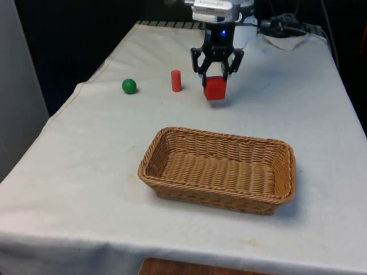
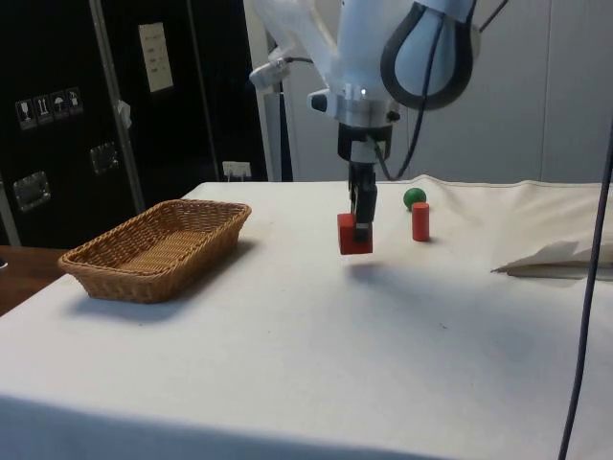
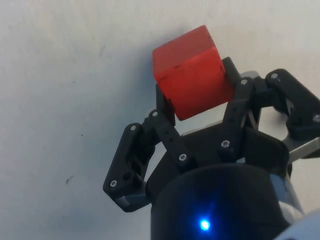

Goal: Pick up the object to the left of the cylinder and place it into the basket.

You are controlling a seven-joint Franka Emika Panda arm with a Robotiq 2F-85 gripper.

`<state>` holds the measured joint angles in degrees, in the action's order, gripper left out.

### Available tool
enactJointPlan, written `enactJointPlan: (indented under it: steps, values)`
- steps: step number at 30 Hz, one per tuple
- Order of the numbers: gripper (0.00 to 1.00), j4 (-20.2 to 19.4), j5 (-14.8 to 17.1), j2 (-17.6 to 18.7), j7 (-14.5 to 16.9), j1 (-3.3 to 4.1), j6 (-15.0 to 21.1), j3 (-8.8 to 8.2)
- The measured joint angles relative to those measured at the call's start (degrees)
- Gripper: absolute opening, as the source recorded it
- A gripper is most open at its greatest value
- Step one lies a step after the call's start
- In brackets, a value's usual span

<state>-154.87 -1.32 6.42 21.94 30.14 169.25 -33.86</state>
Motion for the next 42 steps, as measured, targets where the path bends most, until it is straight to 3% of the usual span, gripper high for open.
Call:
enactJointPlan:
  steps: [21, 42]
  values:
    - [0.03, 9.2, 0.1, 0.0, -0.2, -0.06, -8.3, 0.00]
    - [0.03, 20.4, 1.5, 5.0, -0.5, -0.06, -14.2, 0.17]
